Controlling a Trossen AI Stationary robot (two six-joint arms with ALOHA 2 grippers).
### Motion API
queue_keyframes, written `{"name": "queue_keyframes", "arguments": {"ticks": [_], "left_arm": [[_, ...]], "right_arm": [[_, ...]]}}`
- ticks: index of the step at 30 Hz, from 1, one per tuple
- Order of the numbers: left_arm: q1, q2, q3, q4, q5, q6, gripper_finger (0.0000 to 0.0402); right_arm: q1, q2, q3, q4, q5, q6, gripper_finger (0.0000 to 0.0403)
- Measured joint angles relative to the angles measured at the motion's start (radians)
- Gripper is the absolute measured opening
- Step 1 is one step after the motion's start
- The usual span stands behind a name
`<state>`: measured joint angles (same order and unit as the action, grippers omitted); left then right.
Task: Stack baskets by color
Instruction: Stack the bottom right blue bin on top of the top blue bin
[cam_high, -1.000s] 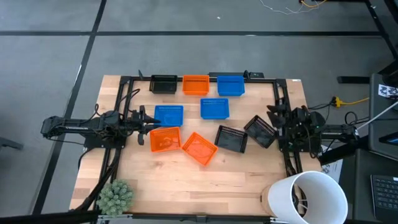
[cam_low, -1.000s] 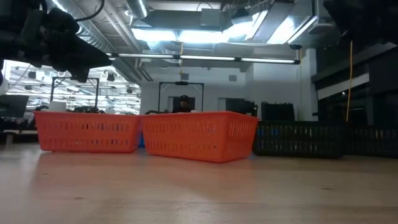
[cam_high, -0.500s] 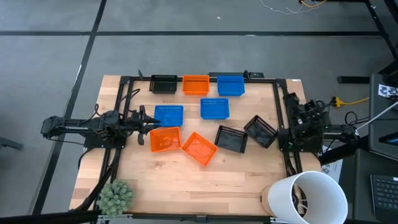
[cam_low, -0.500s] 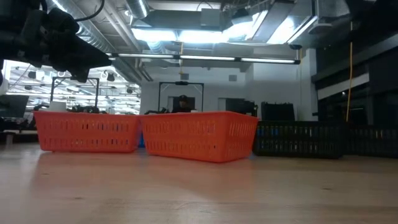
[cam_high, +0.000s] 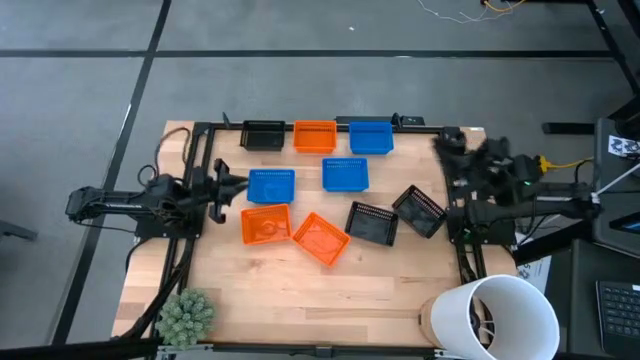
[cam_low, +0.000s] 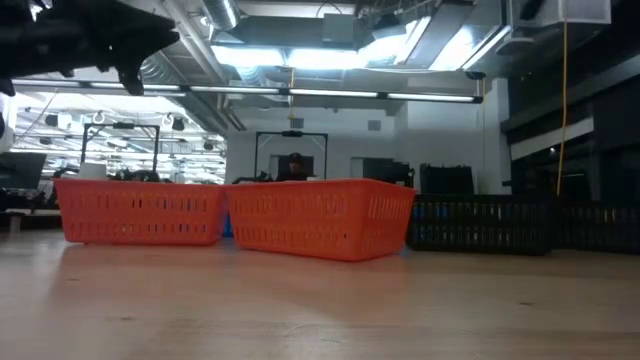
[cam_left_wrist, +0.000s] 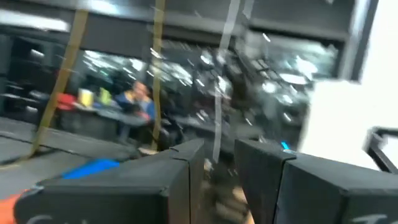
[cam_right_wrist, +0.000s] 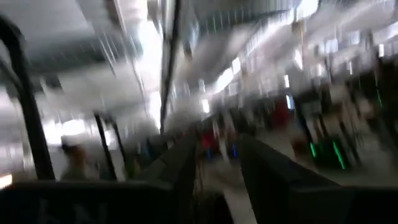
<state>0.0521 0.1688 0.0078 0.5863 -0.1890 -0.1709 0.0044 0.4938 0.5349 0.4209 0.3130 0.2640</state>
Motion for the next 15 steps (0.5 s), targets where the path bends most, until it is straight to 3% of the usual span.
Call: {"name": "queue_keyframes", "arguments": {"ticks": [6,10,13,15], "left_arm": [[0.000,0.000,0.000,0.025,-0.215,-0.002,0.0082],[0.000,0.000,0.000,0.027,-0.288,-0.002,0.0082],[0.000,0.000,0.000,0.039,-0.337,-0.003,0.0082],[0.000,0.000,0.011,0.043,-0.367,-0.031,0.0082]], "right_arm": [[-0.022,0.228,0.389,-0.853,0.053,0.331,0.0123],[-0.061,0.379,0.641,-1.396,0.055,0.568,0.0123],[-0.089,0.470,0.756,-1.586,0.058,0.627,0.0123],[-0.111,0.514,0.800,-1.607,0.050,0.622,0.0123]]}}
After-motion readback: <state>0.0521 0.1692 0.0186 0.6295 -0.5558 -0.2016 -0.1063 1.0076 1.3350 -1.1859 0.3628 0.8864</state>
